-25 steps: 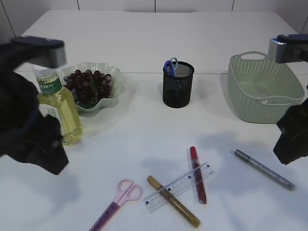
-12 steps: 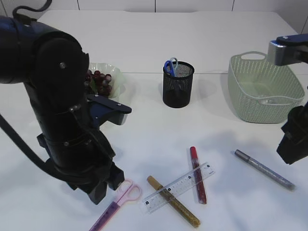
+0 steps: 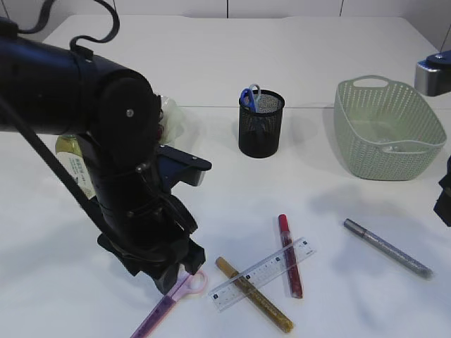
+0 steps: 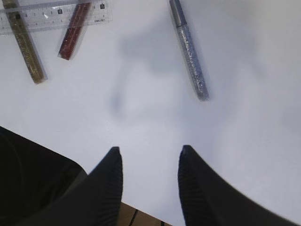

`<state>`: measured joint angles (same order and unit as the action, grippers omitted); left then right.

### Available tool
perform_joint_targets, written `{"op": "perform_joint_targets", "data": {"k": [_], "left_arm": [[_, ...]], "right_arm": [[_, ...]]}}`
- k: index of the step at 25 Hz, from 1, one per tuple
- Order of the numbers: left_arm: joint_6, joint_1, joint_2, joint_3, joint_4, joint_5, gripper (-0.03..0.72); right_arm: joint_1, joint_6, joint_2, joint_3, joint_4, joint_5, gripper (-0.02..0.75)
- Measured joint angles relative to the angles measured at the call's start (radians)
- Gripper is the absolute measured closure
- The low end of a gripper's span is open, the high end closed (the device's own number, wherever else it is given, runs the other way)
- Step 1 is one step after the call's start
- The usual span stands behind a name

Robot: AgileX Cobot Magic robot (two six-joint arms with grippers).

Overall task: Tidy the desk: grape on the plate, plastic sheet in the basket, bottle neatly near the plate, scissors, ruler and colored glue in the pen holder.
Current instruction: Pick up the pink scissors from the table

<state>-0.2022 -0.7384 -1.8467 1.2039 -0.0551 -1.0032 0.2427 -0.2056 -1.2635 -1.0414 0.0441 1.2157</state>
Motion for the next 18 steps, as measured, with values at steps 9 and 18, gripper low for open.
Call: {"op": "perform_joint_targets", "data": {"k": [9,18], "left_arm": [[0.0,0.0,-0.068,0.001,0.0,0.053,0.317],[0.034,-0.008,-0.128,0.007,0.008,0.08,0.319]], "right_arm": [[-0.009,-0.062,-0.049,0.0,0.011,-0.02,0.415],[-0.009,-0.066,-0.05,0.0,0.011,-0.036,0.415]]}}
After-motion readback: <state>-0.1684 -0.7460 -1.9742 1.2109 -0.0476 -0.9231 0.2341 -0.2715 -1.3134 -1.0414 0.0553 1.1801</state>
